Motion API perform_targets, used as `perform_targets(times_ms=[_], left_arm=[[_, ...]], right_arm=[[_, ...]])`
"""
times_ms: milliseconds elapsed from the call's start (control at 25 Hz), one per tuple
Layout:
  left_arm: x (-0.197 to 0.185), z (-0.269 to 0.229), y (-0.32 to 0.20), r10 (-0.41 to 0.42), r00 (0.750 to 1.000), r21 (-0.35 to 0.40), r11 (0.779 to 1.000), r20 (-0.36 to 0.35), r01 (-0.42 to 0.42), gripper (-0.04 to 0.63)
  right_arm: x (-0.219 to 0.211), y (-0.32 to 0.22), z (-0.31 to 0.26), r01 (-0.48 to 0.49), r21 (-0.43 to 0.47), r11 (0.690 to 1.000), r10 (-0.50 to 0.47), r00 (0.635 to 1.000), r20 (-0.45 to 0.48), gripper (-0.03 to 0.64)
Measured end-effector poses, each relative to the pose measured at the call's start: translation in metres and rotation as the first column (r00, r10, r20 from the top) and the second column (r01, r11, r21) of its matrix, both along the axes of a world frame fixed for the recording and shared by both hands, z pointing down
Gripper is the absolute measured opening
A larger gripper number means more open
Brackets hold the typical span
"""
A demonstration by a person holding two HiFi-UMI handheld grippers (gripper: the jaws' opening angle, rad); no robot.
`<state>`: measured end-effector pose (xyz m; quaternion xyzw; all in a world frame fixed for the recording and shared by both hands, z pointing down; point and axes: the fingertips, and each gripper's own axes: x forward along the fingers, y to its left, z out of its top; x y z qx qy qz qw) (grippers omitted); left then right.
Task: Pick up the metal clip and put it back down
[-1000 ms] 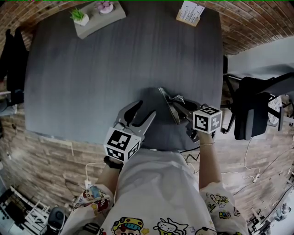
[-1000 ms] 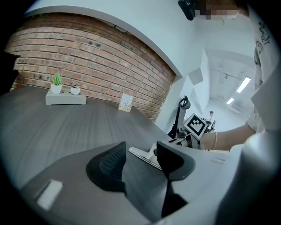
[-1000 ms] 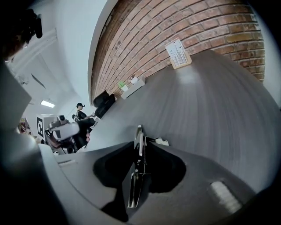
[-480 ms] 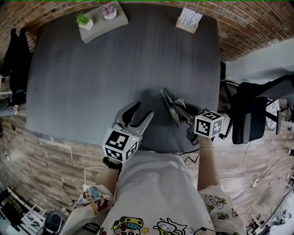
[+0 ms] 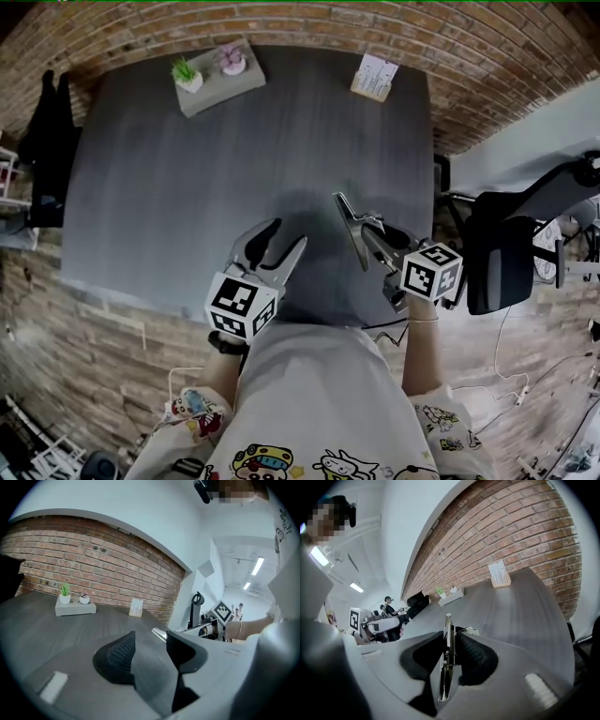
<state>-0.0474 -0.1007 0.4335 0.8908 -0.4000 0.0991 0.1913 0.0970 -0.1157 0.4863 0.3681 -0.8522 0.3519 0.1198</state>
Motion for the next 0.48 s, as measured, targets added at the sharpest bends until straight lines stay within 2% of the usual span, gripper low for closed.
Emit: perform_targets(times_ms=[280,480], left_arm=[[-0.007,-0.037,-0.002,-0.006,1.000,0.092,0.996,-0.011,0.007,0.209],[-0.009,-0.061,0.003,-0.006,1.000,0.150,0.989,-0.021,0.009,0.191]], right_arm=[[0.001,0.000,-0.055,-0.005,0.153,0.988,0.008,1.000,-0.019,0.091],[0.002,0.010,-0.090,-0.005,0.263,0.965,0.023,0.997,-0.067,0.091]])
